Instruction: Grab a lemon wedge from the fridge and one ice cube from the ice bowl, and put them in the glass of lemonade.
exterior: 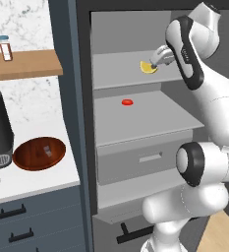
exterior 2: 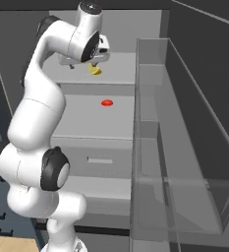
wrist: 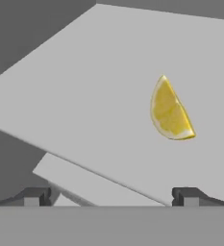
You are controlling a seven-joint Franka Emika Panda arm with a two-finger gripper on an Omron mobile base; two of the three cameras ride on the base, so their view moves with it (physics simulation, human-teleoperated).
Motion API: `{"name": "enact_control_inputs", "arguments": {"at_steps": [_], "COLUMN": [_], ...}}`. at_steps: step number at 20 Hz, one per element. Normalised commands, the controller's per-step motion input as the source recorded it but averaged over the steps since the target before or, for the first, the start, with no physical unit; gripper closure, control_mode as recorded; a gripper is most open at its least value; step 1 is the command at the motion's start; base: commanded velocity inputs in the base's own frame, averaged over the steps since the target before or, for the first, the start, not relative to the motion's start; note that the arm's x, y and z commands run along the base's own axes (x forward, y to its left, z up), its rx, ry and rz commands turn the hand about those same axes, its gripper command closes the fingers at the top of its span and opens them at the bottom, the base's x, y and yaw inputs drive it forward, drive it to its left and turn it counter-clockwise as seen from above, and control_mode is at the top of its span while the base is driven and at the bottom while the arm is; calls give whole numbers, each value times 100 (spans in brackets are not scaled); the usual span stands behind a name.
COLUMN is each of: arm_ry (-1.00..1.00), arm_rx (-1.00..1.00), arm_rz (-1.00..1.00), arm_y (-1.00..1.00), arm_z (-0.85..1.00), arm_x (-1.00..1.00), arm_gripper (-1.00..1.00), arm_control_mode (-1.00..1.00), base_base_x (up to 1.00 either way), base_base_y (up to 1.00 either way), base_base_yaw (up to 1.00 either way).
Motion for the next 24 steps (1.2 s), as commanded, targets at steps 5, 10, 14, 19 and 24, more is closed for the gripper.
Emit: {"name": "enact_control_inputs", "arguments": {"at_steps": [5,10,14,19,24], "arm_ry": [0,0,0,-2,0], "arm_rx": [-3,-1,0,0,0], "arm_rz": [-6,-1,2,9,3], "arm_y": [2,0,0,-1,0], "arm_z": [0,-14,-33,-30,-2], "arm_x": [27,40,19,1,32], "arm_gripper": [-100,-100,-100,-100,-100], "arm_control_mode": [-100,-100,-100,-100,-100], "base_base_x": [0,0,0,0,0], "base_base_y": [0,0,0,0,0], "base_base_yaw": [0,0,0,0,0]}}
